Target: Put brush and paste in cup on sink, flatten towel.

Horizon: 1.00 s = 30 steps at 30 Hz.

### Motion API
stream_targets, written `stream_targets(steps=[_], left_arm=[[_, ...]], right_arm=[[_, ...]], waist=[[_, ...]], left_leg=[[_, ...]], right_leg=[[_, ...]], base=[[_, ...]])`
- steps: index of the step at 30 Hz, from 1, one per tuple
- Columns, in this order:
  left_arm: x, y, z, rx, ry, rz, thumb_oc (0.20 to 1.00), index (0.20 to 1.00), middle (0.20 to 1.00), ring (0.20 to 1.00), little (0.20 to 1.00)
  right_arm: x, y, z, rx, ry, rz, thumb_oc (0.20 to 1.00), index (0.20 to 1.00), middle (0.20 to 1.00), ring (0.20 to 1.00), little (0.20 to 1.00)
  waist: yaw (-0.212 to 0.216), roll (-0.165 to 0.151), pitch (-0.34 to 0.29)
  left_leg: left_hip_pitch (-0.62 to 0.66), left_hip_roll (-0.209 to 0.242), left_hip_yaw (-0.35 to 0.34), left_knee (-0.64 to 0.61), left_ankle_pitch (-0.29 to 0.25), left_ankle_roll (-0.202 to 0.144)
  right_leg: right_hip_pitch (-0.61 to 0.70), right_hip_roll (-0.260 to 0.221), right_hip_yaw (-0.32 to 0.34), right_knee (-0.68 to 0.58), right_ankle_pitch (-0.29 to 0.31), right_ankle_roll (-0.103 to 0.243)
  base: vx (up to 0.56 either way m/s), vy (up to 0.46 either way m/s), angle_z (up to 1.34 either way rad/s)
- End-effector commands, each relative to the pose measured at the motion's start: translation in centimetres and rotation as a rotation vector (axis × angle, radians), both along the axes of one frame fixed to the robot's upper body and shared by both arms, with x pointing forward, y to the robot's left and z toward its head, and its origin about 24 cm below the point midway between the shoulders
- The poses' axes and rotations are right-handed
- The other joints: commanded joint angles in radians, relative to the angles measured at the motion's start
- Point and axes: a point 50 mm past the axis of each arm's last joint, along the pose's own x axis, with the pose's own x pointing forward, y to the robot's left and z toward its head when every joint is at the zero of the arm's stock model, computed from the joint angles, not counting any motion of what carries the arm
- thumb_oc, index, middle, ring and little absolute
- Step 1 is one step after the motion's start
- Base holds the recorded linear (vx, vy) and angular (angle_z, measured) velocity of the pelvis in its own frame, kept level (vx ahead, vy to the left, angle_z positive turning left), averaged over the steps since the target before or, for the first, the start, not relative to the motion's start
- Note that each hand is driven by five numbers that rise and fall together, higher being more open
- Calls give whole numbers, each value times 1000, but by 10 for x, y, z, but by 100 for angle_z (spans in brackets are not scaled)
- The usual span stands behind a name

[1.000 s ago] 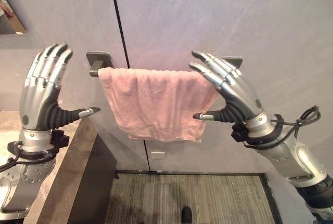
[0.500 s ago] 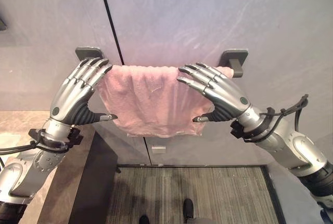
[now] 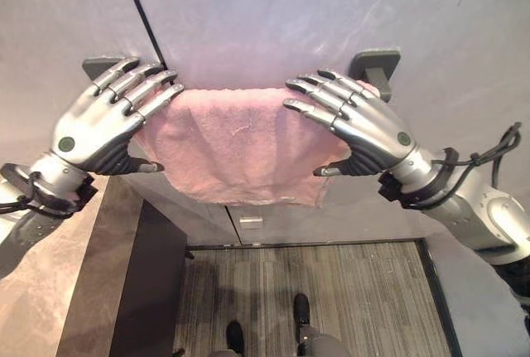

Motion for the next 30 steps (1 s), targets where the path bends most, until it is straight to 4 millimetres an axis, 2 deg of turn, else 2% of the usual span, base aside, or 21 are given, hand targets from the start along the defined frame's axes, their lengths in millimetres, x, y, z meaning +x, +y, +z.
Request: stream_targets(steps=[1,7,17,23,24,27,28,29,30], left_arm=[[2,32,-27,72,203,191,1000,1000,1000,1000,1000],[-3,44,-34,66,263,252,1000,1000,1000,1000,1000],[-2,54,-50,-2,316,302,1000,1000,1000,1000,1000],[0,46,-60,-101,330,268,1000,1000,1000,1000,1000],[3,38,-67,-236,327,224,1000,1000,1000,1000,1000],[11,25,-74,-475,289,147,1000,1000,1000,1000,1000],[20,10,-79,-650,244,73,1000,1000,1000,1000,1000],[24,2,-79,-688,227,45,1000,1000,1000,1000,1000],[31,-9,-73,-772,166,-10,1000,1000,1000,1000,1000]], right_arm=[[9,-20,-16,-14,144,-100,1000,1000,1000,1000,1000],[12,-35,-23,-74,207,-170,1000,1000,1000,1000,1000],[19,-52,-35,-38,268,-256,1000,1000,1000,1000,1000],[19,-47,-43,4,303,-244,1000,1000,1000,1000,1000],[20,-41,-47,57,328,-221,1000,1000,1000,1000,1000],[22,-33,-51,230,372,-171,1000,1000,1000,1000,1000],[27,-20,-59,456,446,-96,1000,1000,1000,1000,1000],[28,-12,-58,512,457,-62,1000,1000,1000,1000,1000],[33,6,-49,615,441,16,1000,1000,1000,1000,1000]], waist=[[-34,-18,5],[-43,-20,0],[-40,-22,2],[-34,-26,-8],[-33,-29,-13],[-28,-31,-20],[-27,-36,-29],[-25,-38,-32],[-22,-41,-43]], left_leg=[[40,15,18,7,1,-15],[64,23,29,6,-3,-20],[65,32,31,6,-3,-25],[81,36,26,6,-9,-26],[84,37,21,6,-10,-26],[92,37,13,6,-10,-24],[98,38,6,6,-12,-22],[100,38,3,6,-13,-21],[108,37,0,6,-15,-19]], right_leg=[[72,-95,9,2,-44,122],[86,-90,12,2,-53,123],[88,-84,6,2,-56,123],[111,-82,-1,2,-67,121],[117,-82,-5,2,-70,119],[130,-82,-15,2,-74,115],[144,-84,-22,2,-78,112],[149,-84,-24,2,-79,111],[160,-86,-26,2,-79,109]], base=[[50,4,-6],[28,0,-10],[0,0,0],[0,0,0],[0,0,0],[-8,-20,5],[-24,-30,9],[-52,-35,20],[-38,-14,18]])
